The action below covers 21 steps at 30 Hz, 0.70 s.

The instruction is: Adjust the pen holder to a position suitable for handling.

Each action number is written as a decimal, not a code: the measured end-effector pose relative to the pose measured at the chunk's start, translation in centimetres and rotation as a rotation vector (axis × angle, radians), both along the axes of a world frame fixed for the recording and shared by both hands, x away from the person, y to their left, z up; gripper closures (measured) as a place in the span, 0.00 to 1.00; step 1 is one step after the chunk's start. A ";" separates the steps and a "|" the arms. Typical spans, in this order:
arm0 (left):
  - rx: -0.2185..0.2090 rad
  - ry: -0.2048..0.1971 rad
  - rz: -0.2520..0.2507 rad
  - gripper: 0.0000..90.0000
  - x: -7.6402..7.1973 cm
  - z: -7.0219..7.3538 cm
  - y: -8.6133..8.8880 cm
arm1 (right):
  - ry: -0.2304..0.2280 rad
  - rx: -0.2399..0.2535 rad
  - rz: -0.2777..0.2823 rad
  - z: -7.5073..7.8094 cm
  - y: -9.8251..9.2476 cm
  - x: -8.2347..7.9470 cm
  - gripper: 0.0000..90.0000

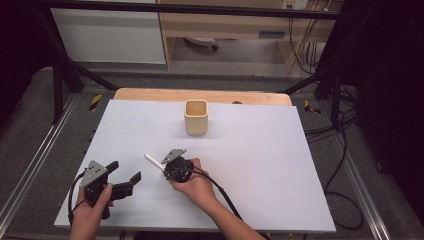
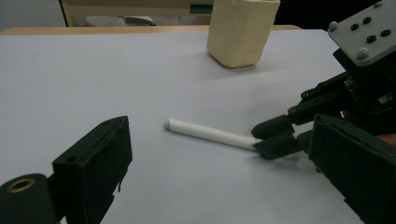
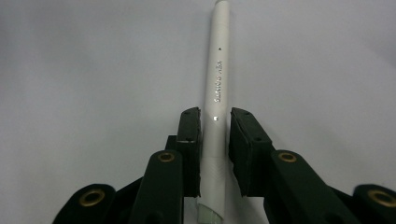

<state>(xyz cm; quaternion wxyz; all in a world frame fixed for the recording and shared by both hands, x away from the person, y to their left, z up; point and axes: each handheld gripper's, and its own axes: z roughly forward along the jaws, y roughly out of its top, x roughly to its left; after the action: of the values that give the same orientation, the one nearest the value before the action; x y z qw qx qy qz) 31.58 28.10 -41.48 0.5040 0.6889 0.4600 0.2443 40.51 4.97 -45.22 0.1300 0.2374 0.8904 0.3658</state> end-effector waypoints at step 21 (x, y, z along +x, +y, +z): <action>-0.045 0.011 0.027 0.08 0.6 -0.1 0.4 | 0.004 0.055 0.023 0.8 -4.1 -1.0 0.88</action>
<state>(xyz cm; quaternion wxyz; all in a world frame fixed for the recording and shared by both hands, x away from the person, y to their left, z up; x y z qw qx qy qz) 32.14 28.53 -41.63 0.5134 0.6725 0.4775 0.2367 39.51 0.87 -44.43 0.1173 0.2314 0.8831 0.3909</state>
